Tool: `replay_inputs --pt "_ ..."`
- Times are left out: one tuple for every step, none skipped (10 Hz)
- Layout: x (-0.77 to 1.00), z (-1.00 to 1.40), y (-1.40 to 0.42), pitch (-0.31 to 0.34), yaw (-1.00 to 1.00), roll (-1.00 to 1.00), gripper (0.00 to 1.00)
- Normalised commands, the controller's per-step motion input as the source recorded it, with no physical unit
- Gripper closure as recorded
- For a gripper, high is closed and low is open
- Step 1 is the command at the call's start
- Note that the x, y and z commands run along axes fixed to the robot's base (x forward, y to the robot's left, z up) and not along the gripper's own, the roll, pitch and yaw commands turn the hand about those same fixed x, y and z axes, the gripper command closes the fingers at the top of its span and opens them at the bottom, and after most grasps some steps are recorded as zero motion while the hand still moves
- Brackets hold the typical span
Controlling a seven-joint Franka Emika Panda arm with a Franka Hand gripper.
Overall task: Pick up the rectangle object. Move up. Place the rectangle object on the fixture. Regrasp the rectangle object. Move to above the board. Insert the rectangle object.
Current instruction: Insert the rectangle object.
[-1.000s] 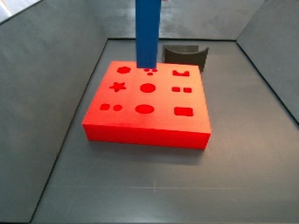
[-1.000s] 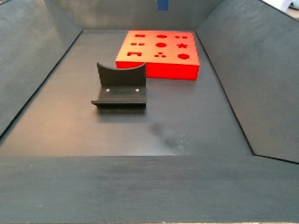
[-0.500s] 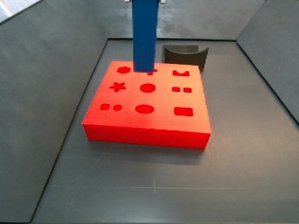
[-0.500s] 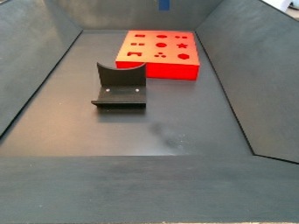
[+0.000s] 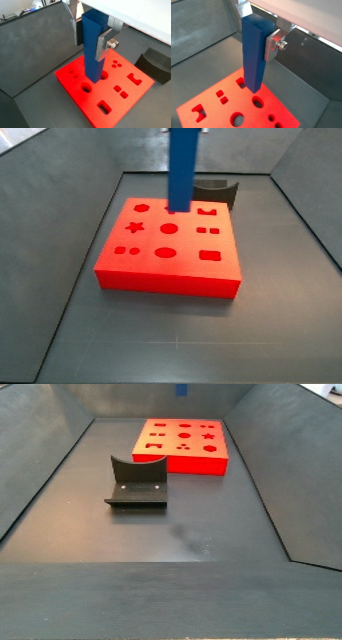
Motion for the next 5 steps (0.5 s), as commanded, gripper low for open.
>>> replay_inputs --pt "0.72 -0.02 0.09 0.077 0.0 0.01 1.0" --pt "0.71 -0.06 0.0 0.096 0.0 0.05 1.0" --pt "0.72 -0.09 -0.09 0.116 -0.04 0.09 1.0" --pt "0.7 -0.1 -0.1 0.139 -0.12 0.1 1.0" --pt "0.71 -0.08 -0.07 0.156 -0.15 0.1 1.0"
